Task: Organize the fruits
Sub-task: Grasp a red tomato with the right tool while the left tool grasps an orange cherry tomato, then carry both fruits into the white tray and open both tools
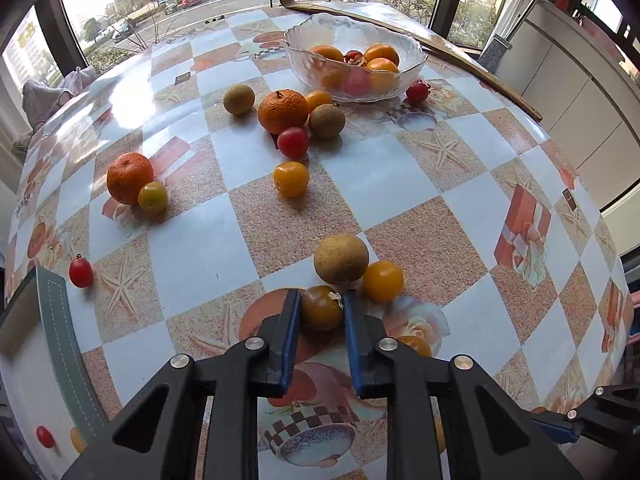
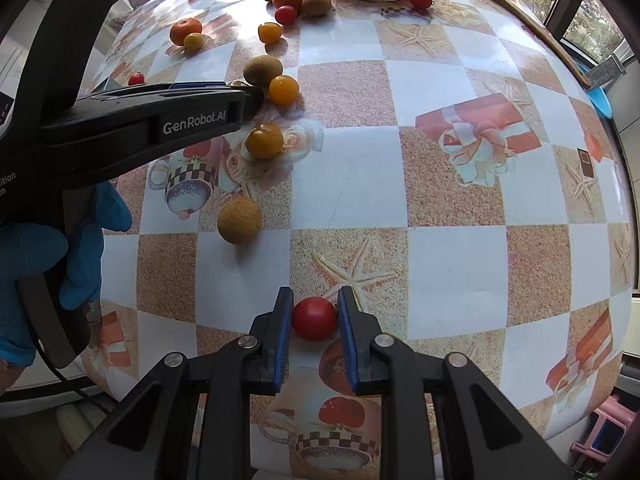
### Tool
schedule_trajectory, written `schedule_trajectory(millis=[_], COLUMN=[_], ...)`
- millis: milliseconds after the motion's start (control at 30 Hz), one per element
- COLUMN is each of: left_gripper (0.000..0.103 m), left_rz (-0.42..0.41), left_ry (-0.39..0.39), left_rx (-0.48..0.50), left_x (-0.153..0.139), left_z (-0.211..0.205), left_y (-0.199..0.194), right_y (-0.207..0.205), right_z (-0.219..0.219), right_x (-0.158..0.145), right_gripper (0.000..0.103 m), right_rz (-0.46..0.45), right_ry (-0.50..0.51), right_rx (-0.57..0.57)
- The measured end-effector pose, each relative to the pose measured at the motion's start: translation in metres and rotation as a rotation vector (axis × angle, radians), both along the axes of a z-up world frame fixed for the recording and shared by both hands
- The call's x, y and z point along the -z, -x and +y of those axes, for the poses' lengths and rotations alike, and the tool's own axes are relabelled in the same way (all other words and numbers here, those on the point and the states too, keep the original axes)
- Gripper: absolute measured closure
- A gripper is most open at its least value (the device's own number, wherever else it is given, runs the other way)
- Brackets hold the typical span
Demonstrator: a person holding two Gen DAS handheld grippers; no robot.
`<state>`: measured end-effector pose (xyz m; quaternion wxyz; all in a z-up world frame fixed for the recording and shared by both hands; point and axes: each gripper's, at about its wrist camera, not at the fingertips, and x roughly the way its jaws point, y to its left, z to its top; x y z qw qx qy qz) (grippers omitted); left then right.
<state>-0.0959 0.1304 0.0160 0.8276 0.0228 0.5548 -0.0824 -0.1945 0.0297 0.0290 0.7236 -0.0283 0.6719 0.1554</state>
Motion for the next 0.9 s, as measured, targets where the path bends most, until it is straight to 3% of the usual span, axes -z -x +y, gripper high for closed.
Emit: schedule_trajectory(millis=[533,900], left_gripper=[0.081,0.081], left_rz=[-0.001,-0.023], left_ry=[0.083,0.087], left_rx=[-0.168,-0.296], left_x=[-0.029,-0.046], left_z=[0.052,0.099], left_y=[0.039,0.073], right_y=[-0.02,-0.032], right_z=[-0.025,0.01], right_x=[-0.015,-0.028], right_gripper=[0.078,0.078], right_rz=[0.013,0.0], right_ry=[-0.059,-0.075], right_rx=[0.071,0.024])
